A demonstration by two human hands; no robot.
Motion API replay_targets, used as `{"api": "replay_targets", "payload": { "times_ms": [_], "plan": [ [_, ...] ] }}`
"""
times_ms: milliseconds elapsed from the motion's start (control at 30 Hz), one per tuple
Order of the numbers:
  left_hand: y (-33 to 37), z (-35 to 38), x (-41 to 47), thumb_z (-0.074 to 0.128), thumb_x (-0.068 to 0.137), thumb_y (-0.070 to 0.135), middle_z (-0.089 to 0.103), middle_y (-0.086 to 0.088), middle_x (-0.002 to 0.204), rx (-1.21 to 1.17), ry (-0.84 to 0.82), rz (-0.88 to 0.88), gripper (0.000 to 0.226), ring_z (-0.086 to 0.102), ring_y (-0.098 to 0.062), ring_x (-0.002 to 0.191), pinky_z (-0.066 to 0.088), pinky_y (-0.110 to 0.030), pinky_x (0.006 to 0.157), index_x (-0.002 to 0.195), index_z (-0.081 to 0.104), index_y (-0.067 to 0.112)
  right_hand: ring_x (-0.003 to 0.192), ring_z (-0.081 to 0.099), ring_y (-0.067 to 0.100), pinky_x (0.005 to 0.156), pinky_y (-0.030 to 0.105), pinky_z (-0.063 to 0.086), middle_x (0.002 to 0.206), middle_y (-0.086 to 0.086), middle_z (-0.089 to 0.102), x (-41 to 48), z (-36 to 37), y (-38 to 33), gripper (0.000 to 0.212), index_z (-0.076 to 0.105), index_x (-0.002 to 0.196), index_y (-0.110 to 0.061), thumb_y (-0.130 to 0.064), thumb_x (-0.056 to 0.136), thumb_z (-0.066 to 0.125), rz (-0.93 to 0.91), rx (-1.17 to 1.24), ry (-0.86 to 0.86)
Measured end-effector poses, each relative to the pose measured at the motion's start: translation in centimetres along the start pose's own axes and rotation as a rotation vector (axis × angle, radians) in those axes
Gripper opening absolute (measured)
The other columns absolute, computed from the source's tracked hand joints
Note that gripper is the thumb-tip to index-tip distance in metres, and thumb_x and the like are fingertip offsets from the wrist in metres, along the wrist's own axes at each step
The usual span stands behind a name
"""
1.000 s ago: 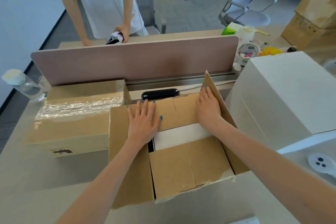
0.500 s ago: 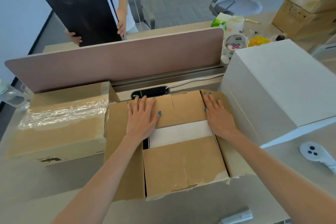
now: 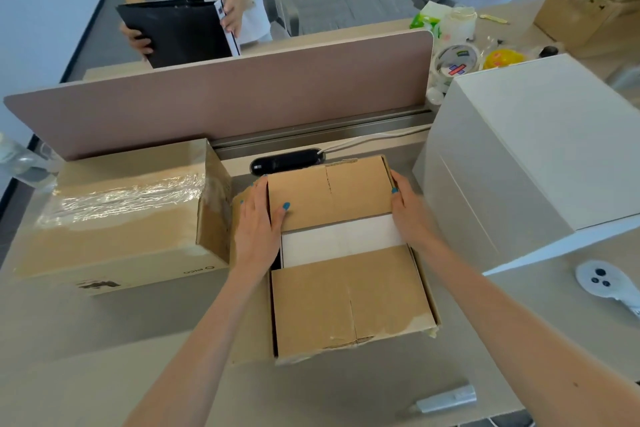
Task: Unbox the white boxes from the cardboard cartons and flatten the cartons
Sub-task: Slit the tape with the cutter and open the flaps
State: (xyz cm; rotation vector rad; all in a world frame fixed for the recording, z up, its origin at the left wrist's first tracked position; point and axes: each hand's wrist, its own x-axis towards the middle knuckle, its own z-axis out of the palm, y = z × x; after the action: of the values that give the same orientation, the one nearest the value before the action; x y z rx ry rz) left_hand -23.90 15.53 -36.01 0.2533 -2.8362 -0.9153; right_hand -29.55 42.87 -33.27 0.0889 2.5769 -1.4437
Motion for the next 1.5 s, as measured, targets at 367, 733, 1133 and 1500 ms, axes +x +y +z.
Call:
{"api": "replay_targets", "payload": {
  "times_ms": [367,733,1133,1500],
  "plan": [
    [-2.0,-2.0,-0.7,0.044,0.105,0.019,0.041,0.003,0.152,-0.602,-0.018,-0.182,0.061,0.042,0.024,0.119,0.041,-0.015,0.103,0.157,0.015,0.030,0.119,0.040,0.002,0.097,0.013,0.033,0.129,-0.012,0.043,-0.6,2.6,0.0,0.043,0.033,0.147,-0.021,-0.013,0.105,0.029,-0.039,0.219,-0.032],
    [-1.7,-2.6,-1.4,0.058,0.083,0.065,-0.006,0.002,0.164,0.005,-0.285,-0.046,0.084,0.007,-0.028,0.150,0.030,-0.052,0.113,0.153,0.015,0.048,0.142,0.025,0.019,0.115,0.046,0.028,0.156,-0.002,0.023,-0.2,2.7,0.6,0.102,0.007,0.152,-0.023,-0.069,0.078,0.059,-0.109,-0.127,-0.125],
    [-0.4,-5.7,0.1,0.058,0.092,0.032,0.068,-0.006,0.120,0.487,-0.022,0.740,0.031,0.066,-0.025,0.107,0.050,-0.042,0.094,0.118,0.067,0.016,0.120,0.057,0.025,0.102,0.037,0.040,0.126,0.008,0.061,0.1,0.3,-1.0,0.027,0.063,0.117,-0.011,-0.027,0.096,0.054,-1.079,-0.920,0.063],
    [4.5,-8.8,8.5,0.053,0.094,0.003,0.065,0.000,0.083,0.285,0.298,0.531,0.017,0.060,-0.027,0.078,0.044,-0.038,0.064,0.100,0.053,0.019,0.086,0.059,0.029,0.074,0.038,0.044,0.094,0.007,0.063,5.6,0.9,-10.9,0.014,0.061,0.099,-0.009,-0.005,0.093,0.049,-0.893,-0.667,0.359]
  ]
}}
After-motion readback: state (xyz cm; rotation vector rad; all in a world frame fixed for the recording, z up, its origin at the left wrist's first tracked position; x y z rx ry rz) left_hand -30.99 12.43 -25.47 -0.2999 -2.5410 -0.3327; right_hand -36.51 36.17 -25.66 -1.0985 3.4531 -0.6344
